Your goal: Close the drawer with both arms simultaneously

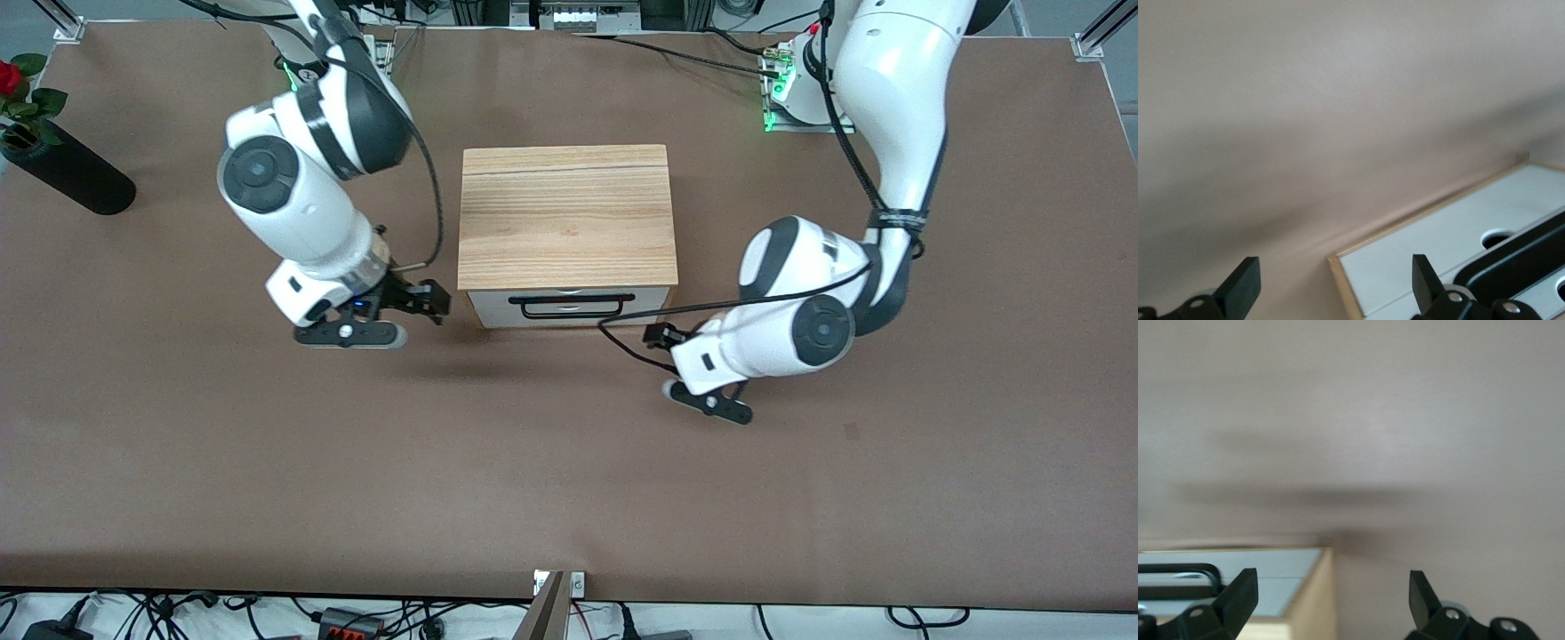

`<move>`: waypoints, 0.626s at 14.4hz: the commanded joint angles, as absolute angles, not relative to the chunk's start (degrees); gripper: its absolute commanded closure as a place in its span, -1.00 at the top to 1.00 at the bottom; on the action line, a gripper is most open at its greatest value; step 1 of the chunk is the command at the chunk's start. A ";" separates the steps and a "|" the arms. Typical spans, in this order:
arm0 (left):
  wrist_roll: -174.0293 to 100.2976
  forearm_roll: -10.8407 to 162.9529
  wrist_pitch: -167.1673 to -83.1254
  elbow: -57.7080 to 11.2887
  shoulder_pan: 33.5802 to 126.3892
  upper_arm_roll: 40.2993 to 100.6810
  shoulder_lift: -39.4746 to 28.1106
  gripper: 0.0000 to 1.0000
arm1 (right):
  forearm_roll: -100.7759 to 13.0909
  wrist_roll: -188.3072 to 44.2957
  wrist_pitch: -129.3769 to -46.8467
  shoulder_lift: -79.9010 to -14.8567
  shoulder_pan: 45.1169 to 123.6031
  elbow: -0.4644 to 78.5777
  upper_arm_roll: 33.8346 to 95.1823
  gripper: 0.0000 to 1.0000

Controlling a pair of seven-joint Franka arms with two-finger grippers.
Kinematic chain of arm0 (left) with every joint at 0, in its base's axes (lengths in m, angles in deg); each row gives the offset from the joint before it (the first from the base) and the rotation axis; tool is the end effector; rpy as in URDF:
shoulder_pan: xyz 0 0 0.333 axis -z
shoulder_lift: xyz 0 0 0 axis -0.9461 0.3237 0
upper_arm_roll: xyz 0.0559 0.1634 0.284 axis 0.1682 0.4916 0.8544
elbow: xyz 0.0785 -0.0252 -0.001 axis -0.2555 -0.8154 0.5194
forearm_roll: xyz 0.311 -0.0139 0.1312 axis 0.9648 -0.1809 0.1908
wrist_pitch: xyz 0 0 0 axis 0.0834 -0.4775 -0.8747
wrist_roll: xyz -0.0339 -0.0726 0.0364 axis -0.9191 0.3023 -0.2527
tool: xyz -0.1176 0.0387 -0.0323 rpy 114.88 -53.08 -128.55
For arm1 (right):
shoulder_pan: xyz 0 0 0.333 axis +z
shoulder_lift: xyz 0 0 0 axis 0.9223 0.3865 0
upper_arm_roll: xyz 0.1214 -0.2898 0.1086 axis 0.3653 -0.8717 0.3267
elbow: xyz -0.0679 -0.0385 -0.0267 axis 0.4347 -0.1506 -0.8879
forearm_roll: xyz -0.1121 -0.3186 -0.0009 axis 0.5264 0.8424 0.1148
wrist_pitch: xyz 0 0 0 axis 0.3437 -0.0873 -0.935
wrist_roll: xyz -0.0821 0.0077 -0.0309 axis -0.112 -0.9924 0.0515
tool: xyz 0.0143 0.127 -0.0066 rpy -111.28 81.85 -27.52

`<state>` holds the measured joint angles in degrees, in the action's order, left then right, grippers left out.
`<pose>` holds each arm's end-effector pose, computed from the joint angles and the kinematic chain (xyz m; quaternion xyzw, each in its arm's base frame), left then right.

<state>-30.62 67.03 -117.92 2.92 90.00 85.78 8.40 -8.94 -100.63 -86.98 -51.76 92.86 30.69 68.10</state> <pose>0.6349 -0.2751 0.3557 0.9786 -0.1234 -0.0597 0.1536 0.5667 0.2551 0.4677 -0.9991 0.0043 -0.0328 0.0266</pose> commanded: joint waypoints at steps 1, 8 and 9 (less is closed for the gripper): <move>-29.71 67.38 -117.15 3.03 86.16 85.74 5.09 1.00 | -6.39 -94.83 -80.71 -56.41 91.61 31.00 66.19 1.00; -23.48 80.28 -106.08 3.03 79.04 88.02 -3.34 1.00 | -6.56 -67.31 -67.15 -65.73 78.10 32.84 61.87 1.00; -21.64 80.39 -105.81 3.11 76.24 87.50 -4.75 1.00 | -6.56 -65.89 -67.06 -67.31 75.29 34.07 63.35 1.00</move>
<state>-24.55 78.33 -107.76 3.77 79.81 87.48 -1.48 -6.45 -69.90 -67.56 -63.78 80.61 30.85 60.26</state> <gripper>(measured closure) 0.000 0.000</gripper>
